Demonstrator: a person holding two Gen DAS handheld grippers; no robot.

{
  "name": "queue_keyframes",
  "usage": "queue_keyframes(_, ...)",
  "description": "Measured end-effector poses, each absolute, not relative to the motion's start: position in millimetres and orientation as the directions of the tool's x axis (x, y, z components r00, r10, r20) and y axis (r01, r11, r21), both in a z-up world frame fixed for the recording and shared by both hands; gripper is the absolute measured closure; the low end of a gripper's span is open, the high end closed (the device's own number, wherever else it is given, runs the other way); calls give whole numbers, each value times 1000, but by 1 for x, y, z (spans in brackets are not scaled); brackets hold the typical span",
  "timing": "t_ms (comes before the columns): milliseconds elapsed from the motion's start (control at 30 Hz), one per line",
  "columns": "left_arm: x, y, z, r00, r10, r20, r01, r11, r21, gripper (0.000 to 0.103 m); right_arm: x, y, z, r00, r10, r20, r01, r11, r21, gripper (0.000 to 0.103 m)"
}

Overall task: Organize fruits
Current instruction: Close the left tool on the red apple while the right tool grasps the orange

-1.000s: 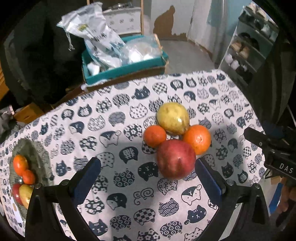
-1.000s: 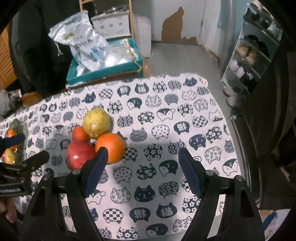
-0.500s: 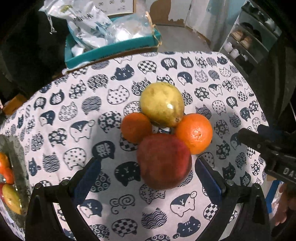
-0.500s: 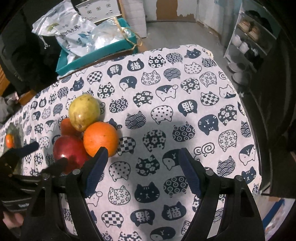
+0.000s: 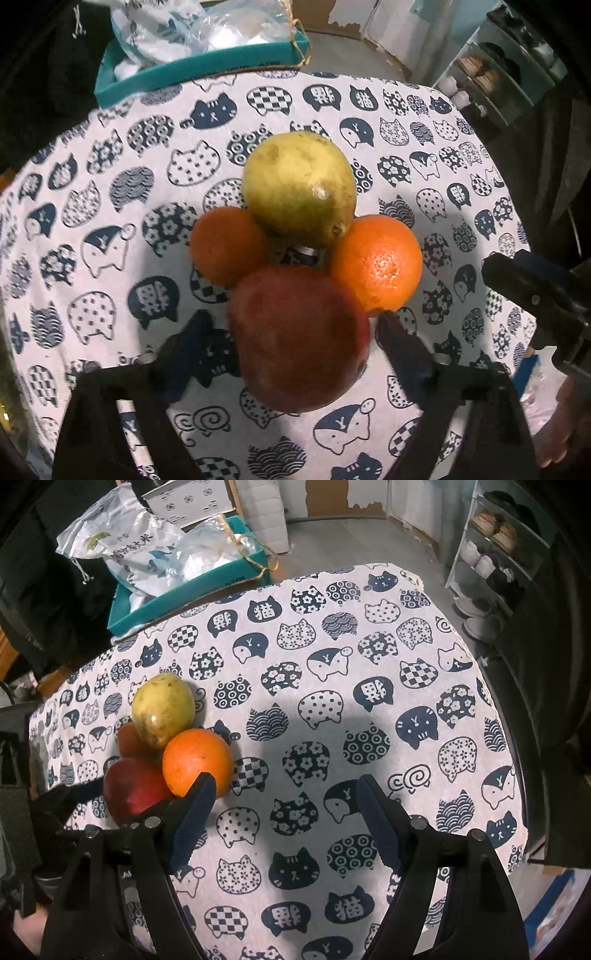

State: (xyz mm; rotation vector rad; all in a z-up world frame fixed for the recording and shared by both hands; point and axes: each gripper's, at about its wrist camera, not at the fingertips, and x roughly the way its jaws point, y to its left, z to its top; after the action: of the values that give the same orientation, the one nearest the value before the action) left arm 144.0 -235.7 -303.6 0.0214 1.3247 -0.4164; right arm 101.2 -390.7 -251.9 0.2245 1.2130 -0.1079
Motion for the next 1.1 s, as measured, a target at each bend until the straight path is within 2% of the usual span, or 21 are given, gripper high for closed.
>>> queue_keyframes(67, 144, -238, -308, 165, -287, -944, 315, 922, -226, 26, 102, -390, -253, 350, 42, -936, 201, 972, 119, 25)
queue_keyframes(500, 138, -202, -293, 217, -268, -939, 287, 937, -201, 26, 113, -369, -263, 331, 93, -939, 132, 981, 144, 25)
queue_keyframes(800, 141, -155, -297, 239, -221, -946, 196, 965, -176, 26, 132, -331, -286, 286, 115, -951, 36, 991, 131, 25)
queue_keyframes(1100, 140, -132, -295, 254, -208, -945, 171, 971, -168, 26, 149, -310, -314, 229, 76, -970, 12, 997, 81, 25)
